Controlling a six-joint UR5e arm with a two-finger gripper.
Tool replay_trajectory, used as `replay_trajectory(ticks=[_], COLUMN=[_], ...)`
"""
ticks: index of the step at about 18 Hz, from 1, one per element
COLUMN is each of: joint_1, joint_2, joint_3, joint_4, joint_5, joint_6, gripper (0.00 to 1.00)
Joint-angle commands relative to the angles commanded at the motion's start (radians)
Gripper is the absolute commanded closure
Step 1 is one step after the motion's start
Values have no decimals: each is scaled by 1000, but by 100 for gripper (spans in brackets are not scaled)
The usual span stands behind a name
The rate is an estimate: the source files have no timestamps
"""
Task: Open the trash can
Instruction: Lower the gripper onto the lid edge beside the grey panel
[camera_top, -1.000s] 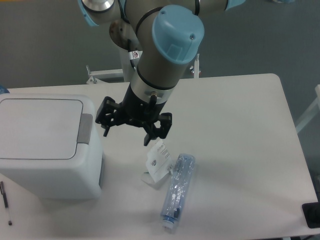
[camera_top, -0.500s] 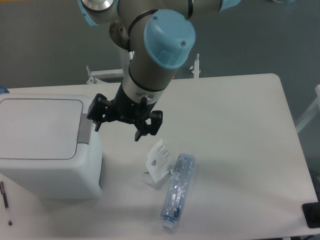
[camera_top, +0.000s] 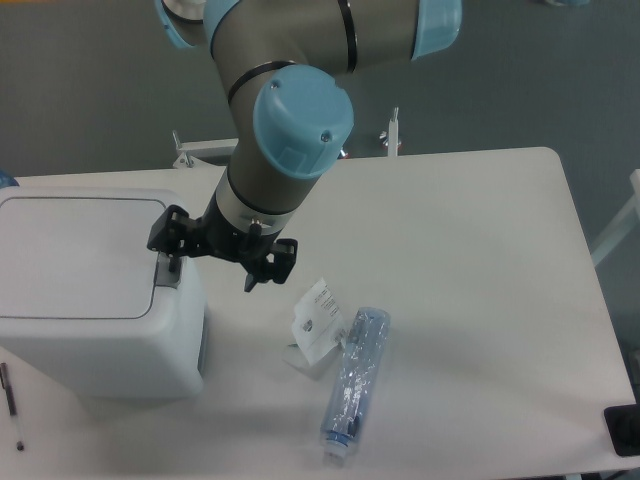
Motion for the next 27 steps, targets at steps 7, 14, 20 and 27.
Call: replay_trajectory(ticks=[7, 14, 20, 27], joint_1=[3, 8, 9, 9], joint_2=[18, 23, 18, 15], joint_3=[-3, -5, -8, -9], joint_4=[-6, -9, -5, -2], joint_5=[0, 3, 8, 8], joint_6=[2, 0, 0, -2], gripper=[0, 0, 0, 0])
